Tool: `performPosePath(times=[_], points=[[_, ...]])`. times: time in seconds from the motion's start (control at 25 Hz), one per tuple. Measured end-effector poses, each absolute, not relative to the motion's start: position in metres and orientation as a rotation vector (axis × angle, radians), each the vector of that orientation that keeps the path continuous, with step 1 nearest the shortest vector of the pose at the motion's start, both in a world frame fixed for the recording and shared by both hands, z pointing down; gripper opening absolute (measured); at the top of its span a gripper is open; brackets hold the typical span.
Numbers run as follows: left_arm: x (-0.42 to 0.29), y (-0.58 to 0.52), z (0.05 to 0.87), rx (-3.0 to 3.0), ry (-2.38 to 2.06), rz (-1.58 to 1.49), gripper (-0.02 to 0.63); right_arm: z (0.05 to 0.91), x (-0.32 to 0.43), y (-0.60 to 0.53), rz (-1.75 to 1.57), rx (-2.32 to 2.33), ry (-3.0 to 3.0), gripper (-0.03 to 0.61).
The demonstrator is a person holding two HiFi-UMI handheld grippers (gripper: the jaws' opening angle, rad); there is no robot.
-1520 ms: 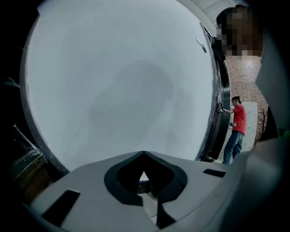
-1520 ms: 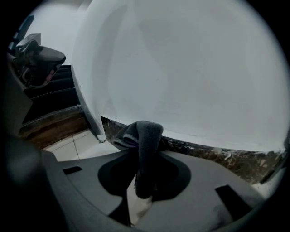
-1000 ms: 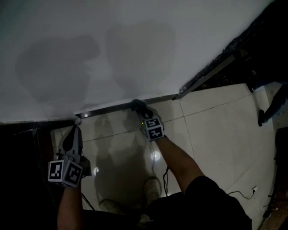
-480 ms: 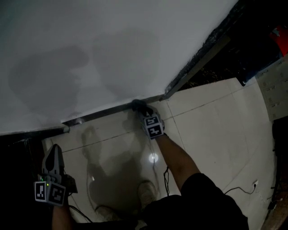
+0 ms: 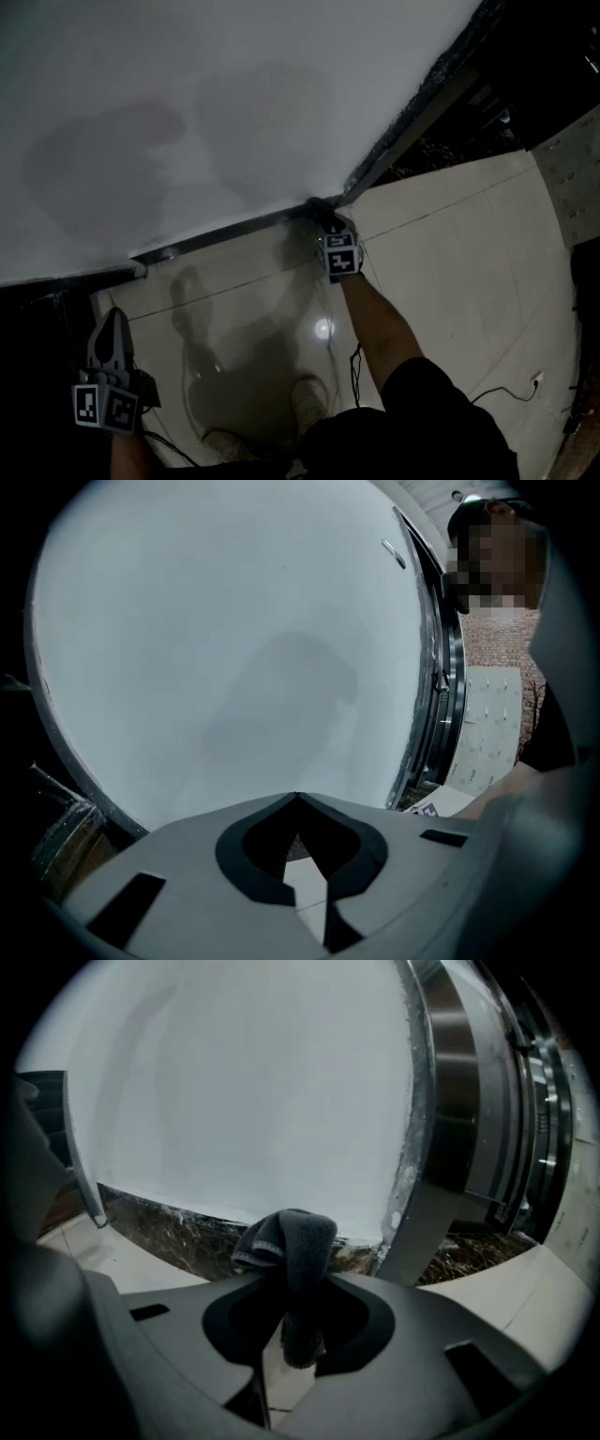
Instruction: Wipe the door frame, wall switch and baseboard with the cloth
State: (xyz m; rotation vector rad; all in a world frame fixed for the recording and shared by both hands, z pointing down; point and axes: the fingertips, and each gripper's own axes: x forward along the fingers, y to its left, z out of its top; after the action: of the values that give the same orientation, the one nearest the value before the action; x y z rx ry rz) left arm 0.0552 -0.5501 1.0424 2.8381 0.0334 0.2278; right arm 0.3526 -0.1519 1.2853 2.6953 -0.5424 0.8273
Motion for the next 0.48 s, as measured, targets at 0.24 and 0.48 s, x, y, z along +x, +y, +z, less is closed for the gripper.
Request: performPosePath(times=[0.24, 0.48], points=[[0.046, -0.567, 1.042, 2.817, -0.007, 0.202, -0.008, 1.285, 0.336, -0.165, 0.859, 2.773, -0.543, 0.083], [0.032, -0.591, 1.040, 2.787, -0.084, 0.173, -0.008, 1.281, 0.288, -0.248, 0.819, 2.790, -0.799, 0.083]])
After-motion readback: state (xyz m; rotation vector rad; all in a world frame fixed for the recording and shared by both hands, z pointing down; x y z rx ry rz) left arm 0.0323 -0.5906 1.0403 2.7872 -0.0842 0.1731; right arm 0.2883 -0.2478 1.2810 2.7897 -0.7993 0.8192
